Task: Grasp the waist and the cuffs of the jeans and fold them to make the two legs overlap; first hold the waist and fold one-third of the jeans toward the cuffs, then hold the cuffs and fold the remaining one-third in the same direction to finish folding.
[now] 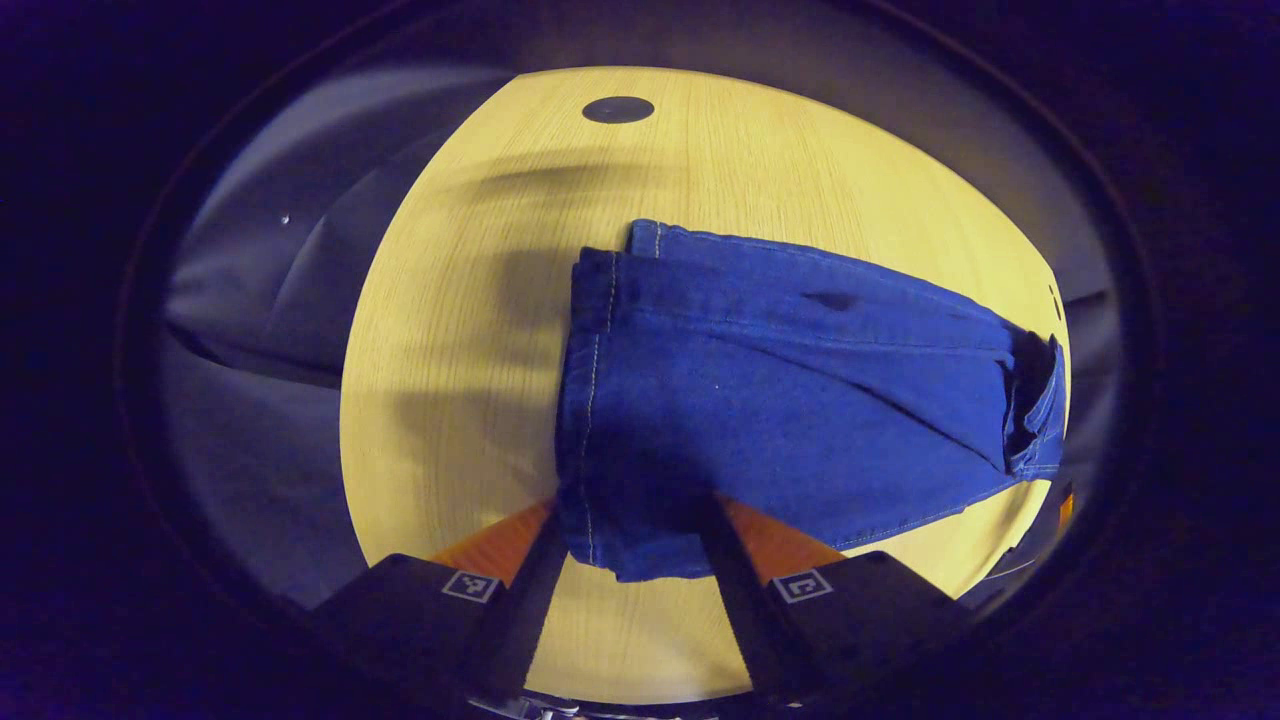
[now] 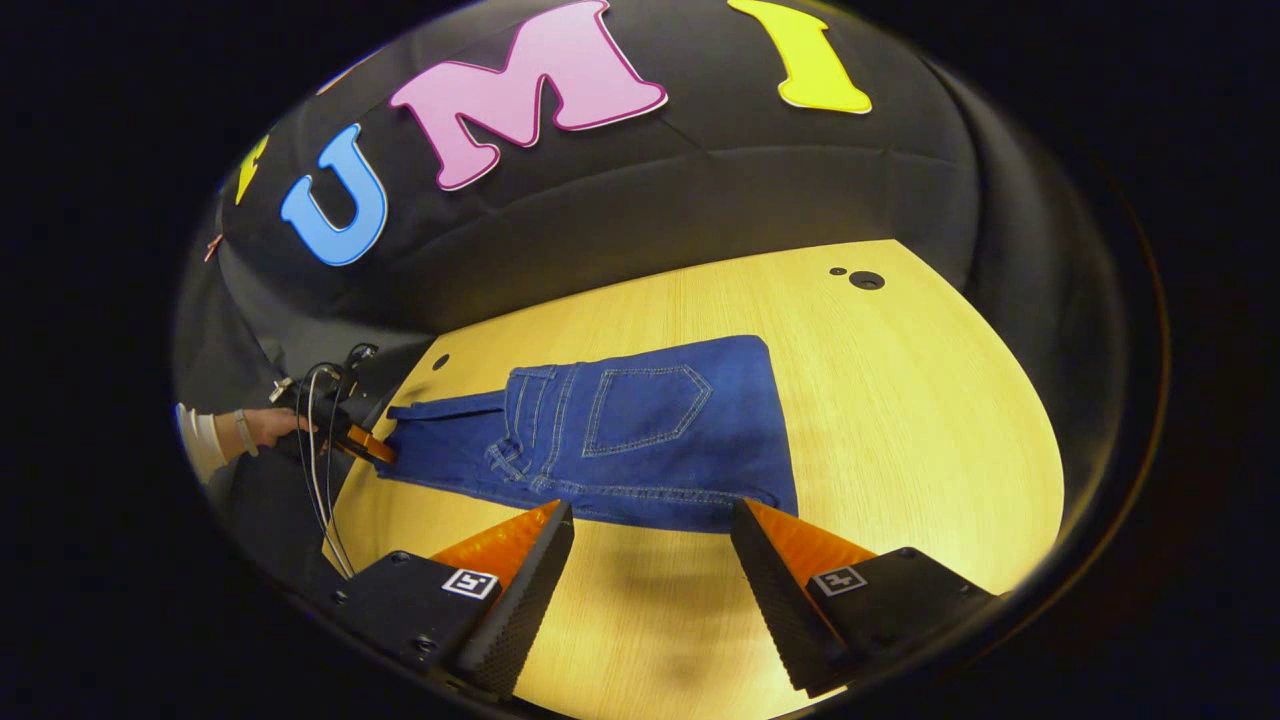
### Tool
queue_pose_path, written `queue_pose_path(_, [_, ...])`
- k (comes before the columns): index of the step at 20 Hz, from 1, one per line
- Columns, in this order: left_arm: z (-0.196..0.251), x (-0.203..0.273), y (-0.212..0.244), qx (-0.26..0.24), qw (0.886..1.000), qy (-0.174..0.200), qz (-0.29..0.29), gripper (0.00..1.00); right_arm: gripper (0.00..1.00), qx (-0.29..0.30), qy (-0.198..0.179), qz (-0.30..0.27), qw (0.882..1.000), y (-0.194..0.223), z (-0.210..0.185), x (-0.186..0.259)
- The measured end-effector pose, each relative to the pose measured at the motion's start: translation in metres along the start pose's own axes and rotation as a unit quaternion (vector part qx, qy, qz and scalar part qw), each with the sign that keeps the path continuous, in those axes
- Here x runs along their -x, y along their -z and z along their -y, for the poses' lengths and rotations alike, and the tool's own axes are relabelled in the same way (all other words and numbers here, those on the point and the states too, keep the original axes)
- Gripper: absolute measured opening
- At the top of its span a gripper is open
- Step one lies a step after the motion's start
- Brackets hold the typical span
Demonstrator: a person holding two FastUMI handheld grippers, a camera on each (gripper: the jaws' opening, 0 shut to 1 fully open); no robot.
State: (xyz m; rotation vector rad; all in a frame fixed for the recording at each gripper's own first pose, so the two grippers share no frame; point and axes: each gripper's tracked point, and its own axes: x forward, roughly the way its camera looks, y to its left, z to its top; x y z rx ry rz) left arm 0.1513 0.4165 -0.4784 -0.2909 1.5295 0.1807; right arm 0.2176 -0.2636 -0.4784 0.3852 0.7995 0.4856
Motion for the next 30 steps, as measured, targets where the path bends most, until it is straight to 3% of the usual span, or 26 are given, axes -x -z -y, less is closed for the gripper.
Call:
queue_pose_path(2, [0.015,-0.004,-0.003,-0.018,1.0,0.009,-0.002,0.65,0.97,-0.005,-0.004,0.001,1.0,0.0,-0.003,0.0])
queue_pose_path(3, [0.023,-0.004,-0.005,-0.017,1.0,0.015,0.005,0.46,0.97,-0.004,-0.006,0.001,1.0,0.001,-0.003,0.001])
queue_pose_path(5, [0.021,-0.001,-0.006,-0.019,1.0,0.012,0.009,0.17,0.97,-0.001,-0.004,-0.002,1.0,0.003,-0.003,0.001])
queue_pose_path(6, [0.022,-0.001,-0.006,-0.013,1.0,0.018,0.009,0.14,0.97,0.0,-0.004,-0.002,1.0,0.003,-0.003,0.001])
queue_pose_path(9, [0.03,0.004,0.002,0.0,0.998,0.061,0.006,0.12,0.97,-0.002,-0.006,0.002,1.0,-0.001,-0.003,0.006])
queue_pose_path(12, [0.048,0.028,-0.005,0.008,0.994,0.096,0.049,0.11,0.97,-0.01,-0.001,0.013,1.0,-0.011,0.005,0.012])
queue_pose_path(17, [0.126,0.133,-0.026,-0.035,0.97,0.193,0.145,0.1,0.97,-0.017,0.006,0.036,0.999,-0.028,0.019,0.025])
queue_pose_path(19, [0.184,0.176,-0.033,-0.058,0.953,0.237,0.179,0.1,0.97,-0.018,0.002,0.043,0.999,-0.034,0.02,0.03])
queue_pose_path(24, [0.357,0.226,-0.03,-0.142,0.914,0.315,0.211,0.1,0.97,-0.02,-0.003,0.059,0.998,-0.045,0.03,0.045])
queue_pose_path(27, [0.458,0.227,-0.022,-0.195,0.89,0.357,0.208,0.1,0.97,-0.026,-0.002,0.071,0.997,-0.054,0.044,0.061])
queue_pose_path(30, [0.529,0.158,-0.005,-0.231,0.898,0.338,0.159,0.1,0.97,-0.037,-0.001,0.09,0.995,-0.064,0.057,0.082])
